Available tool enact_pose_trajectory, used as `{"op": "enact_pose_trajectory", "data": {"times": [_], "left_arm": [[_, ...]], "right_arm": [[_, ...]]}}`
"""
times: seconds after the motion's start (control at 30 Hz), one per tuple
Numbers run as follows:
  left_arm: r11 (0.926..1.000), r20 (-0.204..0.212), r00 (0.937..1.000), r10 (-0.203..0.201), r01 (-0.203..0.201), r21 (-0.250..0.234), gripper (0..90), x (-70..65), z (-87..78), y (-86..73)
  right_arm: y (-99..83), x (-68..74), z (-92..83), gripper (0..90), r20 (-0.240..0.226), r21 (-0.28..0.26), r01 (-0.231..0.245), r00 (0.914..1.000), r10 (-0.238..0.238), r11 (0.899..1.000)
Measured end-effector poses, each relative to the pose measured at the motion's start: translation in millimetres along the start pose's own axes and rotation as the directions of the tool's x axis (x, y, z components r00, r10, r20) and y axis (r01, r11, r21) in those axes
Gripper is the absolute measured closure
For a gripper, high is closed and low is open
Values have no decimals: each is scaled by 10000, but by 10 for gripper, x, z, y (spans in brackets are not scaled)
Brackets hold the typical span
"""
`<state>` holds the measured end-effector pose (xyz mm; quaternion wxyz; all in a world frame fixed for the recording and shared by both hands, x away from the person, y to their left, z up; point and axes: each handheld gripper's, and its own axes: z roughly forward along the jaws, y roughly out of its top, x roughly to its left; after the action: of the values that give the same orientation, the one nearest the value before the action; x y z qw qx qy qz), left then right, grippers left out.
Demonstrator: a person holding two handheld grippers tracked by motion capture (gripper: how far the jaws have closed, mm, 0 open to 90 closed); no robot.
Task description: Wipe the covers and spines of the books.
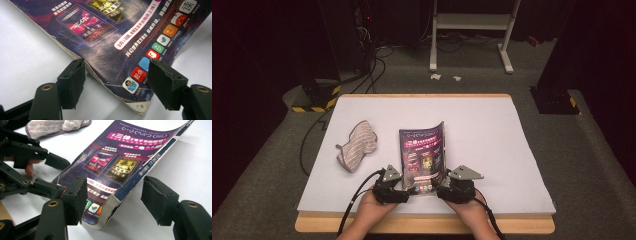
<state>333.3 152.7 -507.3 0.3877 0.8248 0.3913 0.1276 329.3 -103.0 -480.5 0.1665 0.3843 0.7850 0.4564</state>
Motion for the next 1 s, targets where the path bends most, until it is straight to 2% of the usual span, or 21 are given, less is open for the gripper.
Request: {"op": "enact_pose_trajectory", "data": {"times": [0.43,0.57,0.67,0.8,1.0], "left_arm": [[10000,90,9999,-98,98,10,317,0,0,3],[9999,418,9991,-115,118,-76,334,-36,14,3],[10000,441,9990,44,-40,-78,334,-81,30,10],[9998,598,9980,184,-180,-76,336,-104,40,15],[9995,542,9981,279,-271,-171,348,-109,41,10]], "right_arm": [[-53,9,12,394,418,-119,63,9991,-58,9999],[-67,-9,37,403,498,10,-77,9987,76,10000],[-93,-24,79,415,489,175,-63,9988,55,9998],[-75,-69,61,439,603,33,-207,9980,204,9998],[-62,-142,69,457,642,45,-339,9974,336,9994]]}}
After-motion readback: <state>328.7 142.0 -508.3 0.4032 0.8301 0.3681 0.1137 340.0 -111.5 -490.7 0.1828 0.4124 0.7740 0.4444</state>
